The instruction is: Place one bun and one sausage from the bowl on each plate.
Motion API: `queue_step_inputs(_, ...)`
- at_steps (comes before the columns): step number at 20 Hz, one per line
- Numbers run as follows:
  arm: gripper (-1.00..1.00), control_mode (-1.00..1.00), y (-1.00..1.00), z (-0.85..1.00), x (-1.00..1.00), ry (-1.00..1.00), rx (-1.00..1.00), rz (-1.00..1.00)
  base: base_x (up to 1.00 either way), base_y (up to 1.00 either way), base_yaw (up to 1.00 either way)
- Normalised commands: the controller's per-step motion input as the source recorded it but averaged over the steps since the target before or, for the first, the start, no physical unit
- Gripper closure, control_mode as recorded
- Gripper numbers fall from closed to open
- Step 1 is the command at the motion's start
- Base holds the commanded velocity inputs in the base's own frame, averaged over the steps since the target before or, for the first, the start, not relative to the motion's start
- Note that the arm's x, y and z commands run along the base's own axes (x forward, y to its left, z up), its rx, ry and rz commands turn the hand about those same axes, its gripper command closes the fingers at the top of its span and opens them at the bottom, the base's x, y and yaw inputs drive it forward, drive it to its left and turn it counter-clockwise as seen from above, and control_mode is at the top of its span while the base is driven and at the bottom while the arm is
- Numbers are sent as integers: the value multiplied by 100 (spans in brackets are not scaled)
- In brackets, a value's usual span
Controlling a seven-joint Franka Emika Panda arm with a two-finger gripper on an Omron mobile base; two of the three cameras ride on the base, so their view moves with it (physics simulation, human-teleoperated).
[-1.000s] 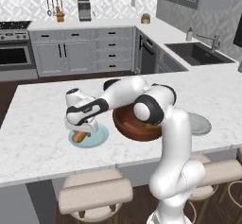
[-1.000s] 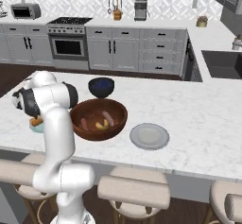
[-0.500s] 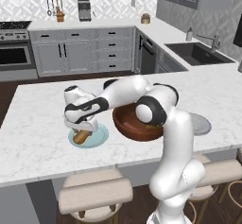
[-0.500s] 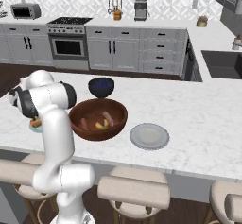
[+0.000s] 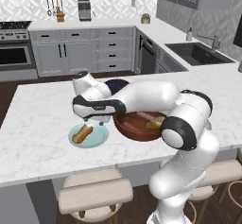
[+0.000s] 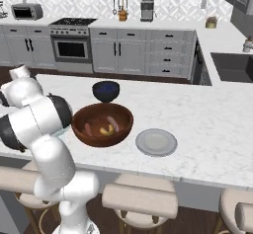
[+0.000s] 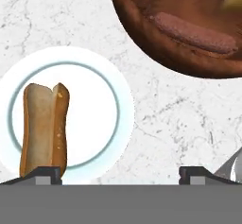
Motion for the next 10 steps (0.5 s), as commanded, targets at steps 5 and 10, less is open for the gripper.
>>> queue_step_inputs(5,-100,-100,-100,92,11,6,0,-5,0,0,0)
queue_step_inputs(10,-100,-100,-100,60,43,21,-9,-3,0,0,0)
